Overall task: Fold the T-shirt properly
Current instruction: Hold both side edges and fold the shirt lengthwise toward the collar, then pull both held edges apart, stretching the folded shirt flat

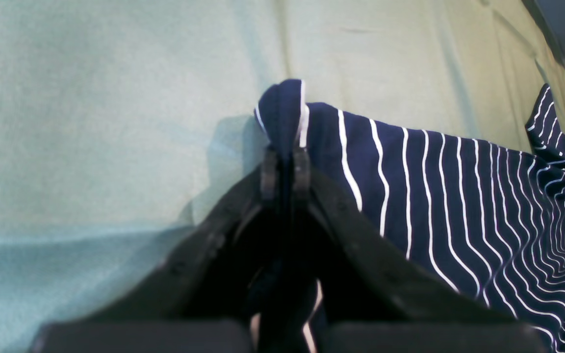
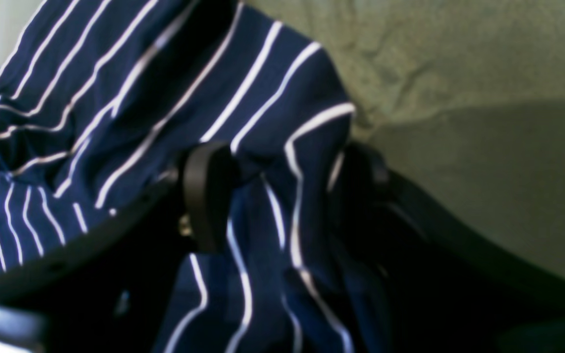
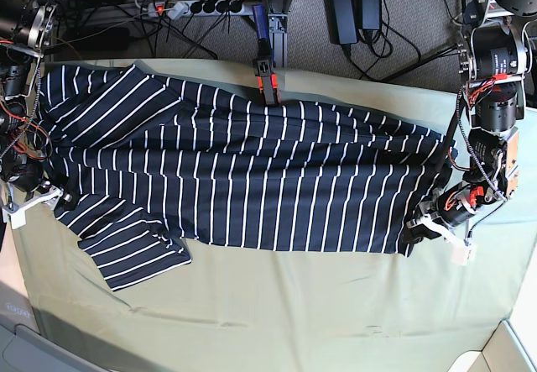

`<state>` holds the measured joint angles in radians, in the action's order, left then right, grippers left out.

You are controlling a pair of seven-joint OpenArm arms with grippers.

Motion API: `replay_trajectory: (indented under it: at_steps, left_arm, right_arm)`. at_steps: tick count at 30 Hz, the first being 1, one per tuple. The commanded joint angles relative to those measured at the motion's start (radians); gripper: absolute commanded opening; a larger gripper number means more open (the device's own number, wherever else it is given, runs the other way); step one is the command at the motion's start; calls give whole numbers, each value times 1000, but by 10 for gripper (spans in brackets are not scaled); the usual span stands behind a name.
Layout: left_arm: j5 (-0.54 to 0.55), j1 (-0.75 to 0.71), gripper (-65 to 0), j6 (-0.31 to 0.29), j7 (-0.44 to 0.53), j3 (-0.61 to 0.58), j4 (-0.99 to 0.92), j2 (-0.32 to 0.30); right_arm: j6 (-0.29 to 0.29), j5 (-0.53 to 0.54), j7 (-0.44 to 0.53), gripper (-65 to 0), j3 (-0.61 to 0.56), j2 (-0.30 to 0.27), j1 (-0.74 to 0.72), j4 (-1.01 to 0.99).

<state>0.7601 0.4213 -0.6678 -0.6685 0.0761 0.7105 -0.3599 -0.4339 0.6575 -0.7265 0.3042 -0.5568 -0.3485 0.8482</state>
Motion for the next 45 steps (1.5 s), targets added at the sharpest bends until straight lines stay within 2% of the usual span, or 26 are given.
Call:
replay_trajectory:
  at_steps: [1,2,3,6,7,11,15,19,23,28,31,36,45]
  left_arm:
    - [-8,19,-650,-30,-13,0,10,-11]
    - [-8,19,-650,-30,-11,0,10,-11]
    - [-8,19,-650,-30,-8,0,10,-11]
    - [5,19,-650,-30,-8,0,10,-12]
    - [17,19,-650,-30,-10,0,10,-12]
    - [76,19,-650,-30,-21,0,10,-25]
    - [187,19,-650,-30,-93,0,14,-61]
    - [308,19,-650,-30,-232,0,37,-101]
    - [420,19,-650,-30,-355,0,73,-138]
    - [586,17,-650,-30,-579,0,125,-182]
    - [698,-4,-650,-30,-651,0,140,-211]
    - [723,-61,-650,-30,-691,0,165,-240]
    - [723,-191,-650,-30,-728,0,335,-248]
  right_arm:
    - [-11,9,11,-307,4,-22,-22,21]
    - [-11,9,12,-330,4,-22,-22,21]
    - [-11,9,14,-381,4,-22,-22,21]
    - [-11,9,24,-627,4,-23,-22,21]
    - [-11,9,24,-650,4,-22,-22,21]
    - [-11,8,23,-650,4,-23,-23,22]
    - [-12,8,-1,-650,4,-23,-21,37]
    - [-39,10,-59,-650,4,-28,-14,79]
    - [-39,56,-139,-650,4,-36,-2,147]
    - [-39,58,-146,-650,4,-67,67,242]
    - [-38,57,-146,-650,4,-87,126,283]
    - [-38,60,-145,-650,39,-102,205,349]
    - [-39,73,-154,-650,153,-129,341,455]
